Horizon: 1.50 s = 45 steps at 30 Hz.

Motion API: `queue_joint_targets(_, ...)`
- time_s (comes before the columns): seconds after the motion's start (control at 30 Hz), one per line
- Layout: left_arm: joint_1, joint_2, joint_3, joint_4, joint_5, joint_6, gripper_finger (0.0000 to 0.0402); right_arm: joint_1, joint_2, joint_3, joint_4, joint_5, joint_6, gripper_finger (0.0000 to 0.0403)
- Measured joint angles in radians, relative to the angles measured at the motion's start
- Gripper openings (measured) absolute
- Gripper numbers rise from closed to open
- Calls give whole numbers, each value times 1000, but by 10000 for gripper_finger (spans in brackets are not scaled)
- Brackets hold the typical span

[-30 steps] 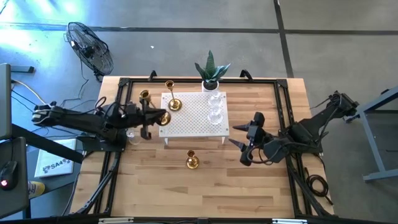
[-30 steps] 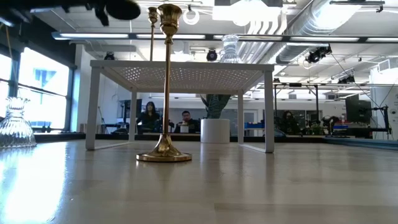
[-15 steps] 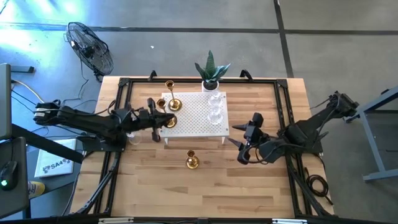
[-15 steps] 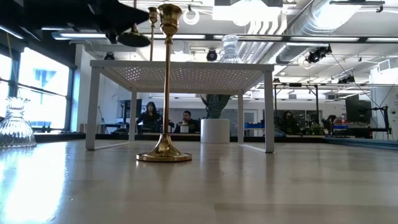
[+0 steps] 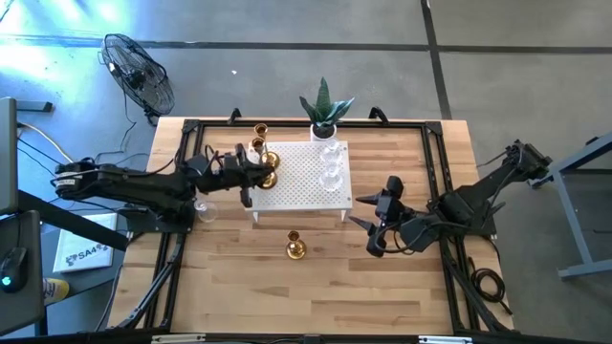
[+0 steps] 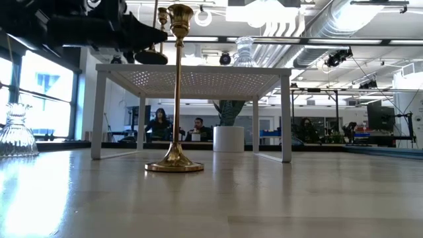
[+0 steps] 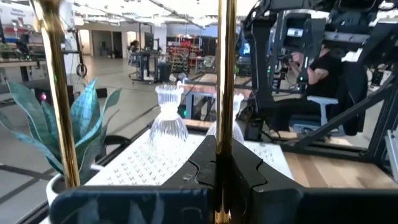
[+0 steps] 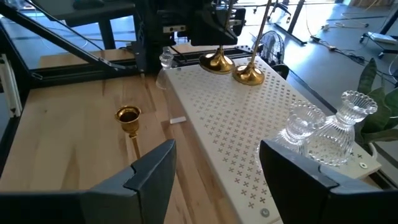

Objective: Pick & Place candle stick holders
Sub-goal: Put the top gold candle holder on the shelf aligned with the other gold candle holder

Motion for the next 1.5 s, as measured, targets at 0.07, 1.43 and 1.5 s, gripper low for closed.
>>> queue_joint_targets(0.07,0,10,0,-4,0,0,4,0,0,0,0,0,-1,224)
queue_joint_targets(1.43,0,100,-1,-35,31,26,4,0,0,1,-11,-15,-2,225)
queue_joint_targets(1.5,0,99,-1,-39,29,39,4,0,0,1,-18,-16,-2,224)
